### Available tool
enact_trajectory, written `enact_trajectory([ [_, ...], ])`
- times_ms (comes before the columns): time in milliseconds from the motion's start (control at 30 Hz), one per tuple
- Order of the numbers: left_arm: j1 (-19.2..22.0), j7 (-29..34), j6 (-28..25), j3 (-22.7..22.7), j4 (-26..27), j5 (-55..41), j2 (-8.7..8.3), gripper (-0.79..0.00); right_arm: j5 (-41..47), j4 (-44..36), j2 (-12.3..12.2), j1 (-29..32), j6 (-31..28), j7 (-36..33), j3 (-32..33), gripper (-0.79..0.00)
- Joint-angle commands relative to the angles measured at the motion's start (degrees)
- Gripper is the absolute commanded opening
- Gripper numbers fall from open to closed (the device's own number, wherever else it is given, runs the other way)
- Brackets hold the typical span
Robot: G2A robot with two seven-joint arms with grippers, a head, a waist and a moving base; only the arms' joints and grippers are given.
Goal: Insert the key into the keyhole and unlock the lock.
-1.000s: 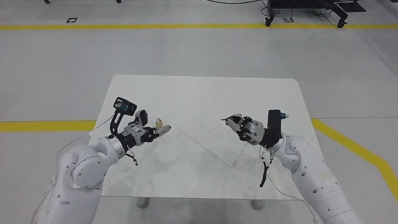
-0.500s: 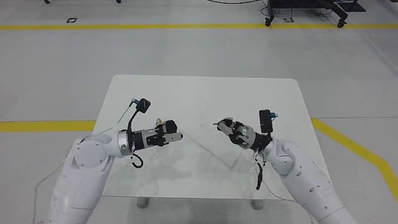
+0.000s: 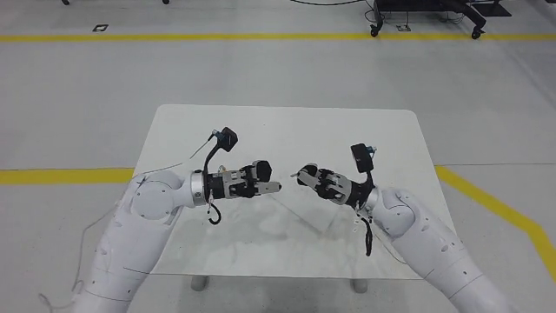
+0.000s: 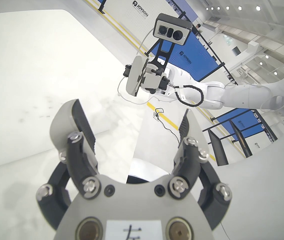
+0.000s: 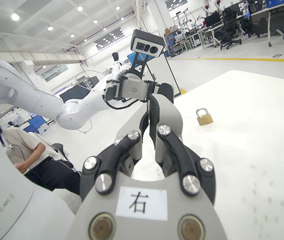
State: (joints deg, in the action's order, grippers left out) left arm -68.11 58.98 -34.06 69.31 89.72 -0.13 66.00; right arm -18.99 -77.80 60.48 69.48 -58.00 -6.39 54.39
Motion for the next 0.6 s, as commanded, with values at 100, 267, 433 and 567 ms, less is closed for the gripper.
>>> enact_trajectory([
  [100,1.0,-1.9,0.6,-1.8,-0.3,1.6,0.13,-0.520,2.8,0.4,-0.4,-1.4,0.0,-2.8,-1.7,-0.785],
  [267,2.1,-3.6,0.5,-4.0,-0.4,3.5,0.35,-0.557,3.9,0.2,-0.8,-1.9,0.0,-3.0,-2.4,-0.785],
  [433,2.9,-4.1,0.2,-5.5,-0.8,3.0,0.43,-0.554,4.1,0.0,-1.2,-2.0,0.0,-2.6,-2.6,-0.785],
  [567,3.3,-4.4,0.1,-6.1,-1.1,2.4,0.39,-0.597,3.8,-0.1,-1.4,-2.1,0.0,-2.3,-3.1,-0.785],
])
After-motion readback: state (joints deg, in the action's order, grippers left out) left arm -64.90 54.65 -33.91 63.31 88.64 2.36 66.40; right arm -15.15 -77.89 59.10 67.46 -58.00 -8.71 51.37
